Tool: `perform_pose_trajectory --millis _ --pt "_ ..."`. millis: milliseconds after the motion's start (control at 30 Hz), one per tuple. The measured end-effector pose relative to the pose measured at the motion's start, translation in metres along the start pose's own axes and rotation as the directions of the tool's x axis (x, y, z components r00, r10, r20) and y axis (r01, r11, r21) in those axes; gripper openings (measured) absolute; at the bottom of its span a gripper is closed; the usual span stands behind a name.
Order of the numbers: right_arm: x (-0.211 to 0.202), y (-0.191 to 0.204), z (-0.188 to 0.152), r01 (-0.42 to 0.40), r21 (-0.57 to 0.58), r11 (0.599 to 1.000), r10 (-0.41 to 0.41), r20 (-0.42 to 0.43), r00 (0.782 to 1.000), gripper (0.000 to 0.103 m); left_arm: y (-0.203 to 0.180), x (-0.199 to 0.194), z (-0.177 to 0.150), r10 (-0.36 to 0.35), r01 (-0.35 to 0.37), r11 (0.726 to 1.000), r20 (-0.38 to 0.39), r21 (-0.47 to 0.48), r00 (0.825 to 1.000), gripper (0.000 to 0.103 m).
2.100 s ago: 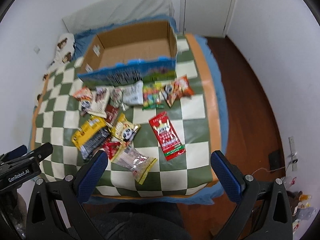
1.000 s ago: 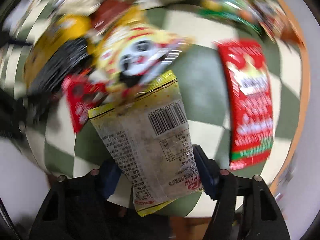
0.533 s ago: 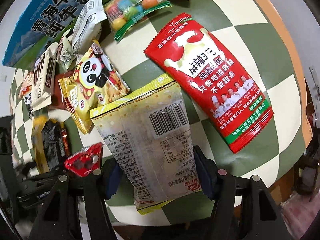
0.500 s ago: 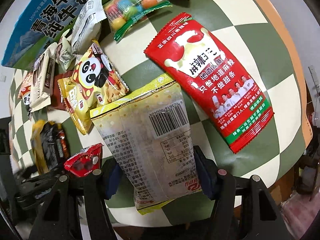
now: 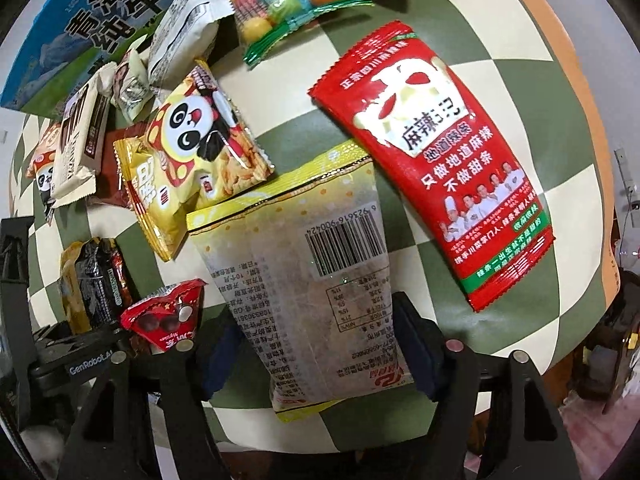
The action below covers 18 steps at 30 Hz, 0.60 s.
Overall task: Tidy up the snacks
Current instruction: 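Grasp the yellow-black biscuit bag with left tool while right tool grasps the clear bread bag, then carry both bags into the cardboard box and open both tools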
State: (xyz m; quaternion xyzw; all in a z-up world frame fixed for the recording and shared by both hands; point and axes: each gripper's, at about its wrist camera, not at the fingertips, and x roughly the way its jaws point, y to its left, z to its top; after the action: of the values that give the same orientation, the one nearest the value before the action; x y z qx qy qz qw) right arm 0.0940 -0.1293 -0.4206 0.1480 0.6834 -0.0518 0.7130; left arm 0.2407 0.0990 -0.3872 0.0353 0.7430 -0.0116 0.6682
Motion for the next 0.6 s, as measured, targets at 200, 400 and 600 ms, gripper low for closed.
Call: perform_pose_trajectory --millis 200,400,600 --pt "-0.013 -0.012 0.004 -0.136 0.049 0.989 0.139 -0.051 0.989 0.086 0.010 -0.010 0.007 -0.040 0.040 0.999 -0.019 -0.002 0.999 0.100" --pt "-0.015 -0.015 0.010 -0.102 0.003 0.995 0.102 -0.042 0.994 0.086 0.012 -0.011 0.014 -0.022 0.022 1.000 -0.012 0.023 1.000 0.100" --pt "0.003 0.003 0.017 -0.004 -0.089 0.996 0.000 -0.051 0.999 0.086 0.021 -0.007 0.036 -0.043 0.044 0.999 0.031 -0.020 0.999 0.092"
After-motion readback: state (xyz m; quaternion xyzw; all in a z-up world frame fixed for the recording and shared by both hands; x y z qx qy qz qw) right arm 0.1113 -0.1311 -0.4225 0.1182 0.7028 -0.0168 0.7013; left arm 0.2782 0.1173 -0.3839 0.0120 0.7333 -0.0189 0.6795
